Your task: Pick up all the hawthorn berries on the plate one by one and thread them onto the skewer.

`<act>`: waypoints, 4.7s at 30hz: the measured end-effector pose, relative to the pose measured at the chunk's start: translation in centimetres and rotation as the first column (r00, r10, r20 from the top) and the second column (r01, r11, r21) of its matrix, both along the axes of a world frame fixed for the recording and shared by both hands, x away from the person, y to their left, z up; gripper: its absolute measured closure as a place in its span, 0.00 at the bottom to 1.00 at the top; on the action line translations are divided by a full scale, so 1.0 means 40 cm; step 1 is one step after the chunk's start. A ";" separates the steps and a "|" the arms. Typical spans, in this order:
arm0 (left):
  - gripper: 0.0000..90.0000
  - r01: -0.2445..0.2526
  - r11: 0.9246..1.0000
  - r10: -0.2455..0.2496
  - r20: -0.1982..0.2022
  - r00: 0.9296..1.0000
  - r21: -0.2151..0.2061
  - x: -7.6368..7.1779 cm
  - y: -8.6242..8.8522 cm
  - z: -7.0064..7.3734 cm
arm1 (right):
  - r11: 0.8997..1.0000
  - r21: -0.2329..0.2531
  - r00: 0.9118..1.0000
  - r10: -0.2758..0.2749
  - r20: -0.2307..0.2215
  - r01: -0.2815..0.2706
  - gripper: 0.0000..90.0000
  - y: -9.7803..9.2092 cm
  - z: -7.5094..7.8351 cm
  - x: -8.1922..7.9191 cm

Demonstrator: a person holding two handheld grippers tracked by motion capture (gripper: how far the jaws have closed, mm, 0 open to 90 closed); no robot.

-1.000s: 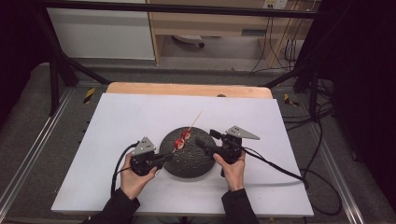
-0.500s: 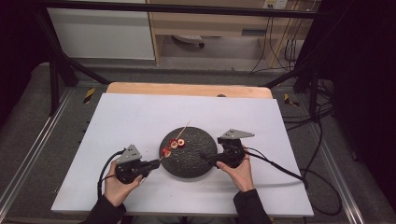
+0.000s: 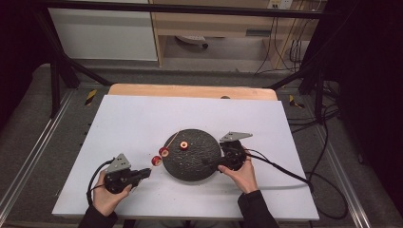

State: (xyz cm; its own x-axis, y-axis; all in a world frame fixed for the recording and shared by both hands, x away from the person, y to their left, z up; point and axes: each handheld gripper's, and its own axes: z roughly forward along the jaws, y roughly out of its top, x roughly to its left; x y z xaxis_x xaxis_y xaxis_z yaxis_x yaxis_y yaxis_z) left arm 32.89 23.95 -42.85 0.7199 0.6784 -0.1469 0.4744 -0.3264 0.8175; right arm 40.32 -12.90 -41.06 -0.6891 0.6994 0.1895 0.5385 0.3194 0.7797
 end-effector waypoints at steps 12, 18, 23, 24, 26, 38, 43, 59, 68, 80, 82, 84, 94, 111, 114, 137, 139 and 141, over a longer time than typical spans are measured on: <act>0.98 -0.008 1.000 0.008 -0.010 1.000 0.001 -0.011 0.034 -0.017 | 0.998 -0.058 0.999 0.035 -0.015 -0.036 0.03 0.065 0.020 0.030; 0.98 -0.014 1.000 0.014 -0.020 1.000 -0.001 -0.008 0.044 -0.024 | 0.995 -0.090 0.999 0.049 -0.021 -0.051 0.03 0.101 0.027 0.051; 0.98 -0.021 1.000 0.021 -0.021 1.000 0.002 -0.007 0.047 -0.026 | 0.993 -0.104 0.998 0.049 -0.037 -0.053 0.04 0.129 0.031 0.070; 0.98 -0.023 1.000 0.023 -0.022 0.999 0.001 -0.006 0.047 -0.026 | 0.993 -0.109 0.998 0.048 -0.039 -0.052 0.04 0.135 0.031 0.075; 0.98 -0.023 1.000 0.023 -0.022 0.999 0.000 -0.006 0.047 -0.026 | 0.991 -0.120 0.998 0.053 -0.040 -0.057 0.05 0.150 0.031 0.084; 0.98 -0.019 1.000 0.019 -0.027 0.999 -0.001 -0.005 0.048 -0.027 | 0.969 -0.220 0.993 0.095 -0.076 -0.109 0.17 0.241 0.025 0.145; 0.98 -0.020 1.000 0.020 -0.029 0.999 -0.003 -0.005 0.049 -0.025 | 0.959 -0.255 0.988 0.098 -0.121 -0.127 0.24 0.263 0.011 0.171; 0.98 -0.017 1.000 0.017 -0.032 0.999 0.000 -0.005 0.048 -0.026 | 0.949 -0.274 0.975 0.107 -0.196 -0.159 0.55 0.271 -0.023 0.210; 0.98 -0.018 1.000 0.017 -0.033 0.999 -0.001 -0.004 0.047 -0.026 | 0.949 -0.265 0.971 0.114 -0.211 -0.169 0.67 0.269 -0.021 0.214; 0.98 -0.015 1.000 0.015 -0.032 0.999 0.000 -0.005 0.044 -0.026 | 0.949 -0.269 0.968 0.106 -0.227 -0.166 0.70 0.266 -0.014 0.212; 0.98 -0.012 1.000 0.012 -0.031 0.999 0.002 -0.005 0.043 -0.027 | 0.953 -0.259 0.969 0.101 -0.225 -0.159 0.70 0.263 -0.004 0.208; 0.98 -0.014 1.000 0.014 -0.032 0.999 0.003 -0.004 0.042 -0.027 | 0.954 -0.258 0.970 0.096 -0.223 -0.154 0.70 0.259 0.004 0.204; 0.98 -0.014 1.000 0.015 -0.032 0.999 0.014 -0.003 0.030 -0.029 | 0.971 -0.204 0.973 0.079 -0.216 -0.124 0.70 0.221 0.030 0.168; 0.98 -0.006 1.000 0.007 -0.032 0.999 0.022 -0.002 0.015 -0.028 | 0.999 0.016 0.989 0.050 -0.138 -0.048 0.70 0.121 0.029 0.097; 0.98 -0.005 1.000 0.006 -0.032 0.999 0.026 -0.002 0.011 -0.028 | 0.998 0.057 0.992 0.043 -0.118 -0.037 0.70 0.107 0.031 0.080; 0.98 0.008 1.000 -0.008 -0.021 1.000 0.026 -0.002 -0.031 -0.019 | 0.932 0.351 0.996 -0.078 -0.045 0.089 0.70 -0.002 -0.005 -0.002; 0.98 0.009 1.000 -0.009 -0.019 1.000 0.025 -0.002 -0.035 -0.017 | 0.925 0.368 0.996 -0.086 -0.040 0.094 0.70 -0.006 -0.006 -0.005; 0.98 0.008 1.000 -0.008 -0.016 1.000 0.021 0.000 -0.039 -0.014 | 0.919 0.381 0.995 -0.094 -0.036 0.101 0.70 -0.009 -0.006 -0.008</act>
